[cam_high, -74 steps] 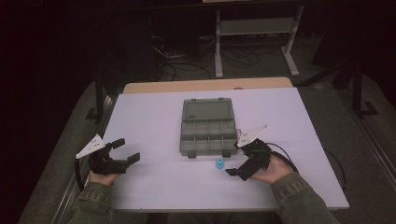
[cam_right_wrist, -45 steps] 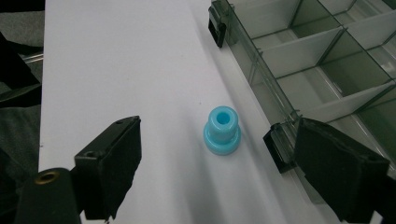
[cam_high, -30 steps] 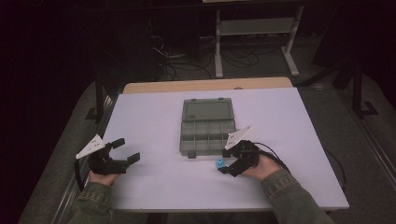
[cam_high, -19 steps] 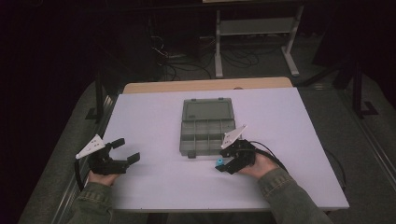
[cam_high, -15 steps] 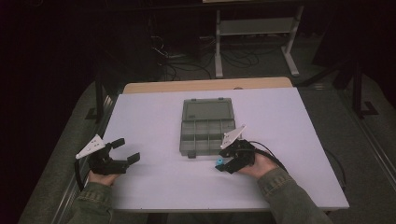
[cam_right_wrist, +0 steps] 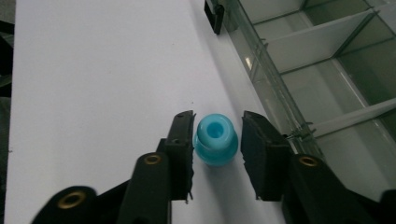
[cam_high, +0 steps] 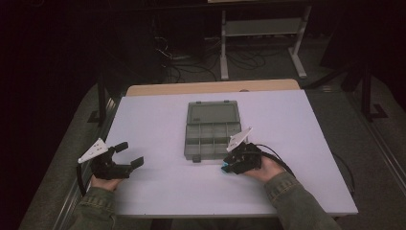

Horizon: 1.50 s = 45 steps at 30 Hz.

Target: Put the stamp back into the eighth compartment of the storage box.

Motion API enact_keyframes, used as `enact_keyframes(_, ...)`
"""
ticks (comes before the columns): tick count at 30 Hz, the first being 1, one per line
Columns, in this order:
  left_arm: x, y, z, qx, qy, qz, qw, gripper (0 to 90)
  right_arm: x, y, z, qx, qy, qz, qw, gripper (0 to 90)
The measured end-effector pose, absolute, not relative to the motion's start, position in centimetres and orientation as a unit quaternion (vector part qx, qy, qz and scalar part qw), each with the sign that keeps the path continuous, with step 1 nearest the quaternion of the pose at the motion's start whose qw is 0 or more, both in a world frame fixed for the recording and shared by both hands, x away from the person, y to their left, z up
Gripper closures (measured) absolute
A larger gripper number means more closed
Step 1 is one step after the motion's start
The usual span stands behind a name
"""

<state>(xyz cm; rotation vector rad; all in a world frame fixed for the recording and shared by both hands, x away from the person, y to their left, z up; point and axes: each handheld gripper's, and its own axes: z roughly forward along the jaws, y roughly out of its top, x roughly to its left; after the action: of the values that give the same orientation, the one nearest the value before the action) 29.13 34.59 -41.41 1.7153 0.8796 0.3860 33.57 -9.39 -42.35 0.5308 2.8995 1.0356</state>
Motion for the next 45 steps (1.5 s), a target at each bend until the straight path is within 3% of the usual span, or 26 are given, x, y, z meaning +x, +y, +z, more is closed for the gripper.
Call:
enact_keyframes(5,29.1,34.6,-41.4,0.726,0.372,0.163,0.555,0.0,33.6,-9.4,-42.3,0.17,0.927,0.336,0.006,70.5)
enact_keyframes(45,29.1,34.6,-41.4,0.726,0.372,0.163,0.555,0.0,33.2,-10.1,-38.7,0.16,0.921,0.354,0.018,70.9)
